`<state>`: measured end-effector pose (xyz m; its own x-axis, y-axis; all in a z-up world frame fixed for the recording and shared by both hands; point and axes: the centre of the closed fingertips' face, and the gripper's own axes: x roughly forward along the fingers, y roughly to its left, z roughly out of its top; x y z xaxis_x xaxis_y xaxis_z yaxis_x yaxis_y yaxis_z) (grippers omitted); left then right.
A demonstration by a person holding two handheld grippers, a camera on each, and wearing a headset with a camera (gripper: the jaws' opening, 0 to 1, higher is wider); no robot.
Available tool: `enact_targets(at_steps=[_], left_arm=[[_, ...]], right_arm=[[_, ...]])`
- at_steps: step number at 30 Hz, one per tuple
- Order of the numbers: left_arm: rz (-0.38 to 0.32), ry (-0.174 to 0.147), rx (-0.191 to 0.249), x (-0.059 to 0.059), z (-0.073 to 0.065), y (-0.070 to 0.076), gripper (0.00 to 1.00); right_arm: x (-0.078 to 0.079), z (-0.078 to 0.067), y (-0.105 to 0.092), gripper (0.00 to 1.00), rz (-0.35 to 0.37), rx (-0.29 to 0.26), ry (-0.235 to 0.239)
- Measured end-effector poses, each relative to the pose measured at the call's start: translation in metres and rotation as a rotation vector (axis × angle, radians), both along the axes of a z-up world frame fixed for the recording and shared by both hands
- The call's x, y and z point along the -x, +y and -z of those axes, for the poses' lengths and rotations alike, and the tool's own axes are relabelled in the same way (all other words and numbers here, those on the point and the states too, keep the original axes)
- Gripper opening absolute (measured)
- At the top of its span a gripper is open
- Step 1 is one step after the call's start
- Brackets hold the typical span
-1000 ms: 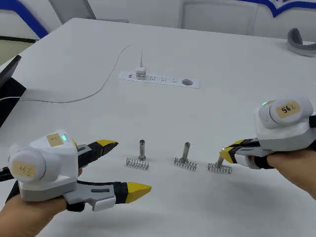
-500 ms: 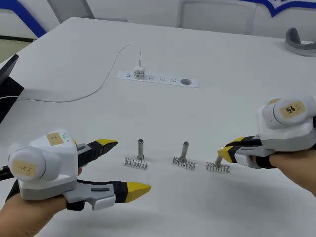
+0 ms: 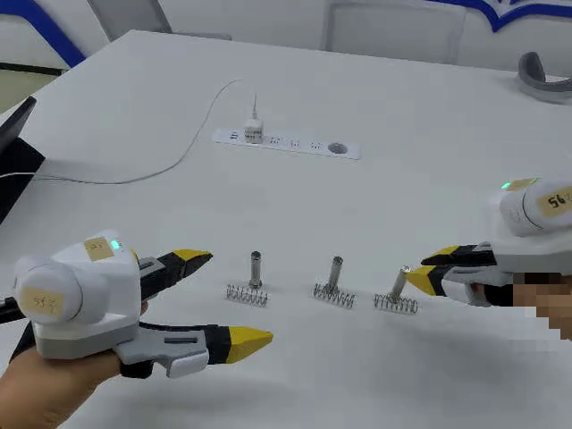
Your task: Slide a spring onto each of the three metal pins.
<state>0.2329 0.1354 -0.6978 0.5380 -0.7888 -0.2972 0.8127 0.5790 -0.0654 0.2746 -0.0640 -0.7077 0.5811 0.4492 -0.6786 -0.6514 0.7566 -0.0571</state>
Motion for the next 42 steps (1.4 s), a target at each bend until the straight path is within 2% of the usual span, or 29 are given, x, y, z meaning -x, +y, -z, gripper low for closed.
enact_targets(at_steps=[4,11,16,26,31,42], left_arm=[[-0.001,-0.002,-0.003,0.0,-0.001,0.0,0.81],[0.001,-0.002,-0.002,0.0,-0.001,-0.001,0.81],[0.001,-0.001,-0.004,0.001,0.0,-0.001,0.81],[-0.002,0.005,-0.002,0.003,0.002,-0.001,0.81],[-0.005,0.007,-0.002,0.003,0.002,0.0,0.81],[-0.004,0.011,0.002,0.004,0.002,-0.001,0.81]], right_arm=[[0.004,0.004,-0.002,0.19,-0.042,0.012,0.008],[0.015,0.021,0.005,0.19,-0.173,0.059,0.054],[0.018,0.034,0.007,0.18,-0.241,0.101,0.088],[0.015,0.05,0.009,0.18,-0.302,0.127,0.135],[0.017,0.053,0.01,0.16,-0.329,0.13,0.155],[0.018,0.058,0.01,0.13,-0.409,0.189,0.203]])
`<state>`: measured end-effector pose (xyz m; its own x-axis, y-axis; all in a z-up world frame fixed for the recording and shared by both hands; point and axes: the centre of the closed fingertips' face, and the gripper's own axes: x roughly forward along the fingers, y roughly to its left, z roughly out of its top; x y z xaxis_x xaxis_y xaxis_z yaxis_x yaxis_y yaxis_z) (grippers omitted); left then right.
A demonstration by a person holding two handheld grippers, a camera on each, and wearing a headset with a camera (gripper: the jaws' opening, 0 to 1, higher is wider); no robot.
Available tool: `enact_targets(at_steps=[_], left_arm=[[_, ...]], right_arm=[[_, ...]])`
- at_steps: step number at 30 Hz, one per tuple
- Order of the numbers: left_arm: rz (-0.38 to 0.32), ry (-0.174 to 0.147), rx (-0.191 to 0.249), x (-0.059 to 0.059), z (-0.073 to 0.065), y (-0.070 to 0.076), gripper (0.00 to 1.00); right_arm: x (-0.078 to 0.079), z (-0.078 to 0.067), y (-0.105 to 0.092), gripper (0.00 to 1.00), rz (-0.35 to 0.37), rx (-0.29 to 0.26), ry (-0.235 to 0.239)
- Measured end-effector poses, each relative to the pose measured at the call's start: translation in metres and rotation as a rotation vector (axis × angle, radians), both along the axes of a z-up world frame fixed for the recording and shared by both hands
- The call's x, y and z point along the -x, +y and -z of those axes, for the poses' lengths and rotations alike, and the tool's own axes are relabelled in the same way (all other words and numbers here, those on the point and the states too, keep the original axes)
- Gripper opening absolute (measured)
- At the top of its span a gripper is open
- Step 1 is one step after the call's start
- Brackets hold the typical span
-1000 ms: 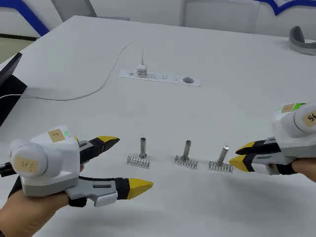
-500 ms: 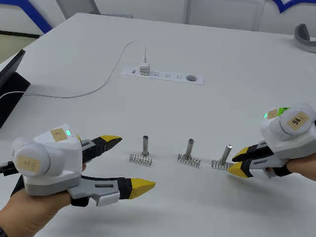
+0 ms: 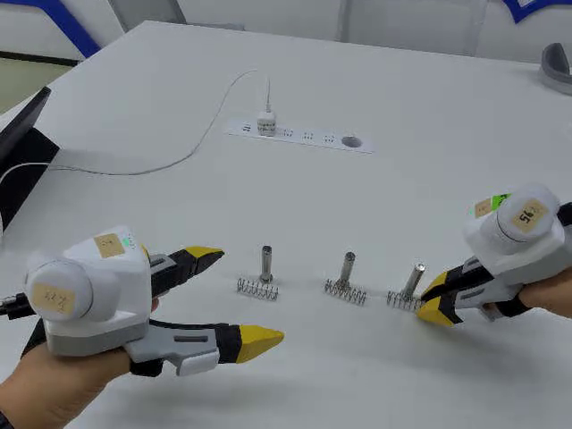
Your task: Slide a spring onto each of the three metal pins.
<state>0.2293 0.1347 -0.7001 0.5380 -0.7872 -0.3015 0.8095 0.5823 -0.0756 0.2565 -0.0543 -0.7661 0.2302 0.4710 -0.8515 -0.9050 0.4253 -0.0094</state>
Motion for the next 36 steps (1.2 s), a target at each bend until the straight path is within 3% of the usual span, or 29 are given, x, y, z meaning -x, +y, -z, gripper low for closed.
enact_targets(at_steps=[14,23,36], left_arm=[[-0.001,0.006,0.005,0.001,0.003,0.003,0.8],[0.006,0.012,0.006,0.002,0.006,0.001,0.8],[0.012,0.002,0.013,0.006,0.004,0.001,0.78]], right_arm=[[0.002,0.005,0.001,0.12,-0.029,0.043,0.052],[0.002,0.005,0.001,0.11,-0.002,0.045,0.046],[0.022,-0.008,0.007,0.11,-0.008,0.03,0.037]])
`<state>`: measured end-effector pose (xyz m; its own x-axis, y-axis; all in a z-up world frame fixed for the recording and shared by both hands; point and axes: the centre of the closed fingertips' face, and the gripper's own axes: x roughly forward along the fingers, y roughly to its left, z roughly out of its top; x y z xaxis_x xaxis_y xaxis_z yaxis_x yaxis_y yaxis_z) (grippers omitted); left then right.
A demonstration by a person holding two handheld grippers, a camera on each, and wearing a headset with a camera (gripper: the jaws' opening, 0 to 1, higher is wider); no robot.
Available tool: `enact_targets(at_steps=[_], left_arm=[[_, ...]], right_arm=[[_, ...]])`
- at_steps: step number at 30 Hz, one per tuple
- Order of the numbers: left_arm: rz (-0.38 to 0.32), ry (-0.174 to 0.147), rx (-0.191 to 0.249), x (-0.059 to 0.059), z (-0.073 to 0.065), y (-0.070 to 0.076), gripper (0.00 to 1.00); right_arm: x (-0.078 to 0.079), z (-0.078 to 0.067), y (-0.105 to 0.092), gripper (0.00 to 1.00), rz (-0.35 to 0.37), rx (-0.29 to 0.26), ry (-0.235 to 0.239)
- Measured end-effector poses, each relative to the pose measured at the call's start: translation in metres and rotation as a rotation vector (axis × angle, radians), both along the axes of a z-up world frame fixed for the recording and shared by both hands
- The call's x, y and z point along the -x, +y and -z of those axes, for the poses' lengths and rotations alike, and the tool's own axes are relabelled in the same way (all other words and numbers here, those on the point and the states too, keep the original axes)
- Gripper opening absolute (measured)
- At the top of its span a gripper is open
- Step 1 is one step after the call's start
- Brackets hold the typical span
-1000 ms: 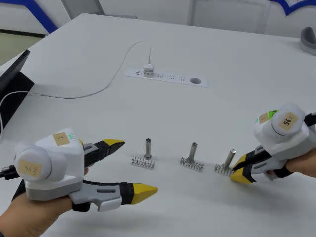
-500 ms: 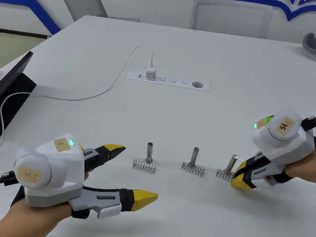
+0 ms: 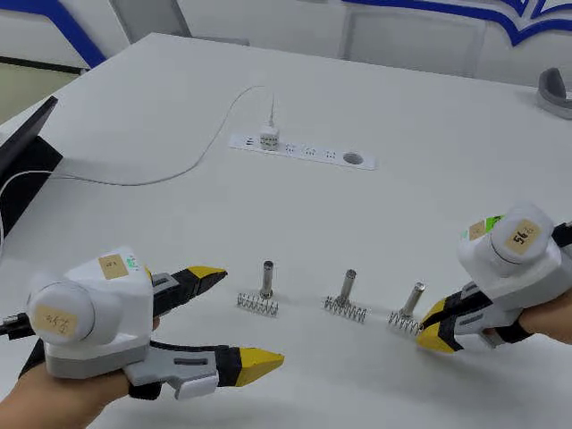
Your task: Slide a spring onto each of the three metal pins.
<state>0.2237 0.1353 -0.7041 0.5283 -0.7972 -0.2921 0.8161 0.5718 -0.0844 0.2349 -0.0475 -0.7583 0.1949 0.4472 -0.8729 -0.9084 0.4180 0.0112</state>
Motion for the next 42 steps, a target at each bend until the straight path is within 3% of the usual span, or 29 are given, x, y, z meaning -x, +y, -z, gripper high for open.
enact_targets(at_steps=[14,26,42], left_arm=[[0.057,0.003,0.008,0.013,0.002,-0.016,0.65],[0.114,-0.003,-0.005,0.016,0.005,-0.033,0.54],[0.191,-0.034,-0.012,0.021,0.003,-0.054,0.39]], right_arm=[[0.014,-0.025,0.04,0.11,-0.122,-0.019,-0.033],[0.021,-0.04,0.081,0.11,-0.248,-0.036,-0.057],[0.035,-0.043,0.108,0.11,-0.376,-0.025,-0.059]])
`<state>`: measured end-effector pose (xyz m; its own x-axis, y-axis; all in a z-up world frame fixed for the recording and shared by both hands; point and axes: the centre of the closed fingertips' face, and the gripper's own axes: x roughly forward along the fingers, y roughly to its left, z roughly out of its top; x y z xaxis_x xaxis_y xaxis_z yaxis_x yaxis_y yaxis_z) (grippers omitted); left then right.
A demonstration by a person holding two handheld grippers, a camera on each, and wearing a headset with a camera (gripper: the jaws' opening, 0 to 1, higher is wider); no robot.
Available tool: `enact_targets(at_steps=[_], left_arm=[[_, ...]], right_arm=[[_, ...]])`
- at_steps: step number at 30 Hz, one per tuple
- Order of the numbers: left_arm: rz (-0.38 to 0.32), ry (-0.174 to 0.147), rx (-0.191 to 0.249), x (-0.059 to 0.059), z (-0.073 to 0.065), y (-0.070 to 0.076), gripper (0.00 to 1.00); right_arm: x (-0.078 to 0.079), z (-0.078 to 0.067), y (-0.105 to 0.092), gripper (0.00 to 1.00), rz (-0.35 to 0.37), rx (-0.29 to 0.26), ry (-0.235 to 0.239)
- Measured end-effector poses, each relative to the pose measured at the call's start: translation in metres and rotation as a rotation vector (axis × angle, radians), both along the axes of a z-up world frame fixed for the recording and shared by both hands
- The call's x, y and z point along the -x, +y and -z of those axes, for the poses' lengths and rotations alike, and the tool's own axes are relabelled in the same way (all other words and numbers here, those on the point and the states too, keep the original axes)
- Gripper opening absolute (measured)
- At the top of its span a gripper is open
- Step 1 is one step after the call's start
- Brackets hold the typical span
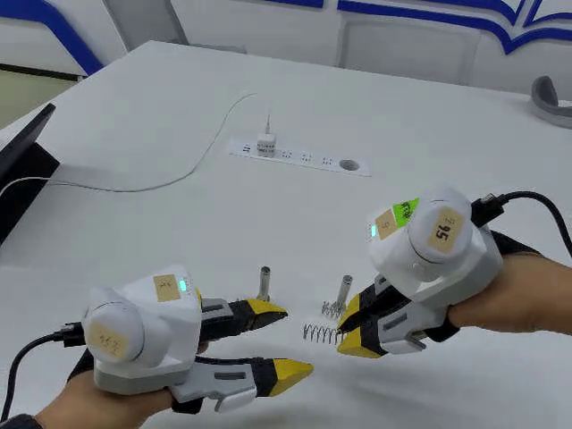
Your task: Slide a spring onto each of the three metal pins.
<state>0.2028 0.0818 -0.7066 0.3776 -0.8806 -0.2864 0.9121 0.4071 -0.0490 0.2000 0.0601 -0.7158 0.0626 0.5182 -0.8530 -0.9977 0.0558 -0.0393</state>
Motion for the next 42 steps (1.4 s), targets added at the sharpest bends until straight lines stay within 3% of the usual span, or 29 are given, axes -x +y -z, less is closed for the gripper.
enact_targets(at_steps=[24,31,42], left_arm=[[0.088,-0.068,-0.034,0.01,0.0,-0.012,0.13],[0.099,-0.075,-0.04,0.012,0.002,-0.012,0.12],[0.103,-0.08,-0.052,0.012,0.004,-0.011,0.12]], right_arm=[[0.013,0.001,0.006,0.11,-0.13,0.034,-0.023],[0.015,-0.002,0.006,0.11,-0.14,0.039,-0.025],[0.017,-0.019,0.012,0.11,-0.139,0.012,-0.025]])
